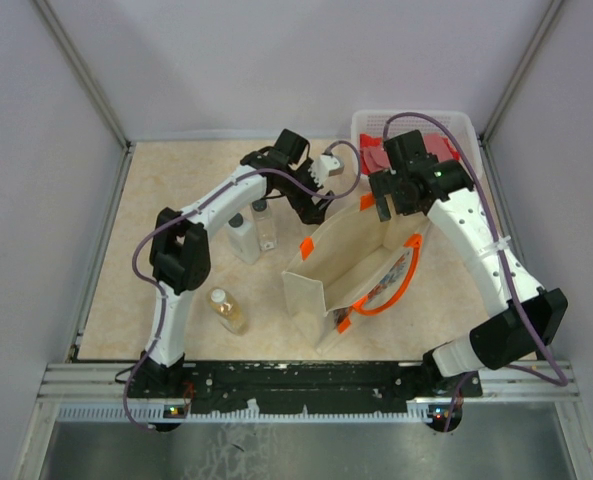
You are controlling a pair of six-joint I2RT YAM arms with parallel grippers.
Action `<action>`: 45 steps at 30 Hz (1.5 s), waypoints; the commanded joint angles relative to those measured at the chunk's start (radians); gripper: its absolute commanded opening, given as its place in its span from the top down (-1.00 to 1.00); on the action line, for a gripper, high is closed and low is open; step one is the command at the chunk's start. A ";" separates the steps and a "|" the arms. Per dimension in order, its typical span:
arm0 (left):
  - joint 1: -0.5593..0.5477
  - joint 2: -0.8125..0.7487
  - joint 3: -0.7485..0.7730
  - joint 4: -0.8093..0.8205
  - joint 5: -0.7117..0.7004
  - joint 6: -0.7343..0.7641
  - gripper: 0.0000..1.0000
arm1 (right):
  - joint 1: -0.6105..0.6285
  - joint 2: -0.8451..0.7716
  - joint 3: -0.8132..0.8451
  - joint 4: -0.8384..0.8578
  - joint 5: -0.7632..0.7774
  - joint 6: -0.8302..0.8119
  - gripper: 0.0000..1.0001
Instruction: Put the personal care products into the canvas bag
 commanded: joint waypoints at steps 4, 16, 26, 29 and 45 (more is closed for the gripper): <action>-0.009 0.025 -0.019 0.050 0.003 -0.015 -0.52 | -0.012 -0.023 -0.018 0.040 -0.003 -0.014 -0.95; -0.005 -0.039 -0.036 0.107 0.031 -0.090 1.00 | -0.013 -0.042 -0.069 0.074 -0.012 -0.014 -0.95; 0.069 -0.335 -0.068 0.235 -0.047 -0.226 1.00 | -0.021 -0.091 -0.145 0.130 -0.001 0.005 -0.79; 0.093 -0.406 -0.068 0.246 -0.042 -0.252 1.00 | -0.028 -0.116 -0.173 0.148 0.006 -0.004 -0.53; 0.088 -0.656 -0.016 0.315 0.270 -0.351 0.99 | -0.058 -0.134 -0.241 0.239 -0.023 -0.042 0.17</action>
